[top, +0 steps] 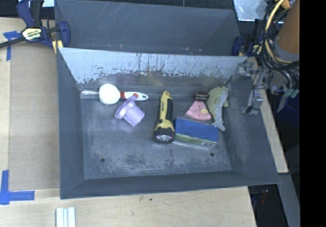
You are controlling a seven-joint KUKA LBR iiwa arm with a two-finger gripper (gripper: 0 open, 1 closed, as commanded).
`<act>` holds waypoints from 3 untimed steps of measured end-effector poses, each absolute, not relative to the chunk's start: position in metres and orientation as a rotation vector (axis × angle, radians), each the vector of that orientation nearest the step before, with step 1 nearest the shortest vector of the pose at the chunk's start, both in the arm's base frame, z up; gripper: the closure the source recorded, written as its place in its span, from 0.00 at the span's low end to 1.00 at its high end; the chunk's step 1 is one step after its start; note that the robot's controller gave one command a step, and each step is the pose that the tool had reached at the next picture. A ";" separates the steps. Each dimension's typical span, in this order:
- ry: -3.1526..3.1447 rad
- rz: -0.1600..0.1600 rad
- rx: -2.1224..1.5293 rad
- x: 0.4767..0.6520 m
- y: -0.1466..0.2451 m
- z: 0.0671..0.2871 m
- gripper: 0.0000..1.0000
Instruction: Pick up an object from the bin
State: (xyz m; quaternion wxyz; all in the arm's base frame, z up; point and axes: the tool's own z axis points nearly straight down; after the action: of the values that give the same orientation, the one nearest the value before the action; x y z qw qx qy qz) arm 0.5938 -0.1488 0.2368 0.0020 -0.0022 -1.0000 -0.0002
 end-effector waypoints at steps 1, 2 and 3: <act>-3.146 0.001 0.000 0.595 -0.148 0.242 0.00; -3.103 0.000 -0.525 0.578 -0.109 0.127 0.00; -3.150 0.004 -0.230 0.579 -0.103 0.162 0.00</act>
Offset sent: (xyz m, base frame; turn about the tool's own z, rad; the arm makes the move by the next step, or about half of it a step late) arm -0.0249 0.0588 -0.1668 0.4893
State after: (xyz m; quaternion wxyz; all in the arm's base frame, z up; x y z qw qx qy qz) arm 0.5791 -0.1033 0.1619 -0.0083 -0.0729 -0.9973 0.0014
